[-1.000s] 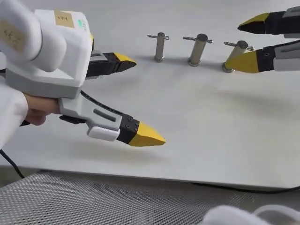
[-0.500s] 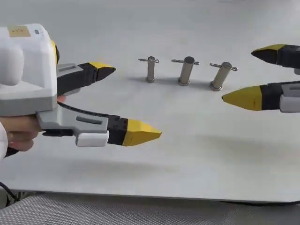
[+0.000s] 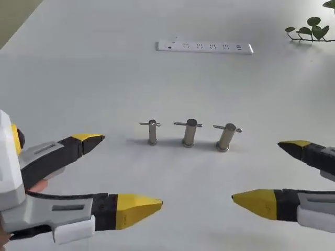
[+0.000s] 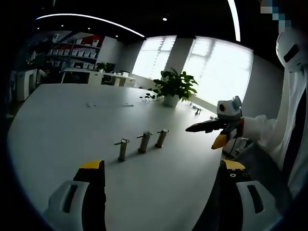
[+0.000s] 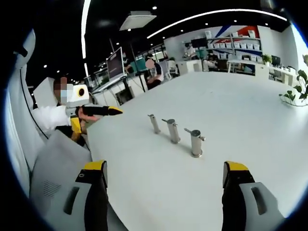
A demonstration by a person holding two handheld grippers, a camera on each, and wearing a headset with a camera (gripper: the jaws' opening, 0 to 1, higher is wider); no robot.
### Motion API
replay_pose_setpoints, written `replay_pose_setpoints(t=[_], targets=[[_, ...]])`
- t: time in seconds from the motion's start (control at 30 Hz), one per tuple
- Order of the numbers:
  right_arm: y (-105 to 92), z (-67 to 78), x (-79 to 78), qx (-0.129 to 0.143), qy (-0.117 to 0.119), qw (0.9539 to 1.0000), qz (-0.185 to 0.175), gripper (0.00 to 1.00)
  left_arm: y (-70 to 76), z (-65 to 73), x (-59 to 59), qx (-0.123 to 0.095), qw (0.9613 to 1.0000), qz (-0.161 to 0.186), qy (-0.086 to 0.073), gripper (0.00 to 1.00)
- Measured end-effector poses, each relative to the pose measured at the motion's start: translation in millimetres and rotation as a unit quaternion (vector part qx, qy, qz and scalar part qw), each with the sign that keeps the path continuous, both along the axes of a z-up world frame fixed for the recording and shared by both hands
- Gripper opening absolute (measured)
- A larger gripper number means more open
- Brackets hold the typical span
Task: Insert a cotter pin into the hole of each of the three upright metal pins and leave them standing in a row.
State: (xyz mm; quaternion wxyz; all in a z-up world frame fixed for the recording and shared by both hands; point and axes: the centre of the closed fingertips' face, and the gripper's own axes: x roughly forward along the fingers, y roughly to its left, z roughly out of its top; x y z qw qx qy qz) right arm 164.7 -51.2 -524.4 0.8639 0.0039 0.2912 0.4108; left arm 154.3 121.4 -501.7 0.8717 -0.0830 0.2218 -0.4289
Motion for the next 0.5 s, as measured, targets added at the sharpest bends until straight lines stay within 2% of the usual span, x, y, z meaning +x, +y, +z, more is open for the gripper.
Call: replay_pose_setpoints(t=[0.07,0.17,0.23,0.27,0.33,0.4,0.5], targets=[[-0.5,1.9,0.8,0.009,0.000,0.9998,-0.016,0.98,3.1,-3.9,-2.8,0.016,0.9999,0.000,0.004,0.99],[-1.3,1.4,-1.1,0.011,0.007,0.9997,-0.022,0.98,7.6,-5.8,-6.5,0.023,0.9997,0.003,0.007,0.99],[-3.7,0.6,-1.7,0.014,0.011,0.9994,-0.028,0.98,13.8,-11.4,-7.5,0.036,0.9992,0.013,0.012,0.99],[-6.6,-0.5,0.1,0.020,0.016,0.9987,-0.043,0.98,16.4,-14.9,-8.7,0.042,0.9988,0.018,0.017,0.99],[-8.4,-1.9,0.4,0.026,0.022,0.9979,-0.055,0.98,18.5,-16.3,-11.0,0.040,0.9987,0.024,0.023,0.99],[-8.4,-2.5,-0.5,0.028,0.025,0.9976,-0.058,0.98,18.2,-14.1,-12.0,0.024,0.9985,0.036,0.034,0.99],[-9.8,-7.1,-4.1,0.015,0.031,0.9979,-0.055,0.98,17.4,-12.5,-14.8,0.027,0.9984,0.038,0.032,0.99]])
